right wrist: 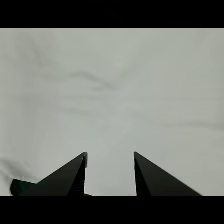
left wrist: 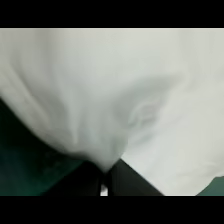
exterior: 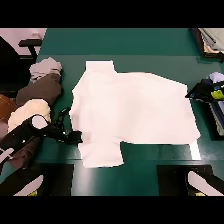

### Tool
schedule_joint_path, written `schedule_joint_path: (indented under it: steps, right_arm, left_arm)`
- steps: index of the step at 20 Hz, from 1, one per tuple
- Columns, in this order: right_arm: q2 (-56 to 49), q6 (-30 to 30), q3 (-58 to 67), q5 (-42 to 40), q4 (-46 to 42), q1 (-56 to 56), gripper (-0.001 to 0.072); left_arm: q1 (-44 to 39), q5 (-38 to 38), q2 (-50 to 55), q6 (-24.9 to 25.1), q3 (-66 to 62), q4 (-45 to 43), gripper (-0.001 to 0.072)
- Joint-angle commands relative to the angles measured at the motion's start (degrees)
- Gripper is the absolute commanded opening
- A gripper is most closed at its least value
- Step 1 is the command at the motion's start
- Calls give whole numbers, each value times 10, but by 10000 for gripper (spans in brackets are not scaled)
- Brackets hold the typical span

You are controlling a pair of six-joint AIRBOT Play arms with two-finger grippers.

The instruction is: Fold the shirts.

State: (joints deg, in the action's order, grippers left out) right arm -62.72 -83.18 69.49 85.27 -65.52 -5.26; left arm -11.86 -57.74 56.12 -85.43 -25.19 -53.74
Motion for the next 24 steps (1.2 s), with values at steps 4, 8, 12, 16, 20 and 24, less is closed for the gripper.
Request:
schedule_joint_path:
  steps: [4, 8, 12, 16, 20, 24]
  right_arm:
    - [45, 8, -97, 45, -40, -126, 347]
    - [86, 8, -265, 39, -122, -275, 550]
    - [67, 14, -358, 3, -120, -342, 483]
    - [32, 17, -378, -36, -54, -309, 483]
    - [-15, 11, -378, -70, -17, -212, 422]
    - [-25, 12, -362, -104, -17, -125, 13]
  left_arm:
    - [59, -18, -10, -1, -128, -55, 22]
    - [65, -15, -10, 4, -187, -60, 23]
    - [65, -8, -10, 4, -188, -58, 23]
    - [65, -7, -10, 4, -188, -58, 23]
    - [65, -7, -10, 4, -188, -58, 23]
    - [65, -10, -10, 6, -192, -59, 23]
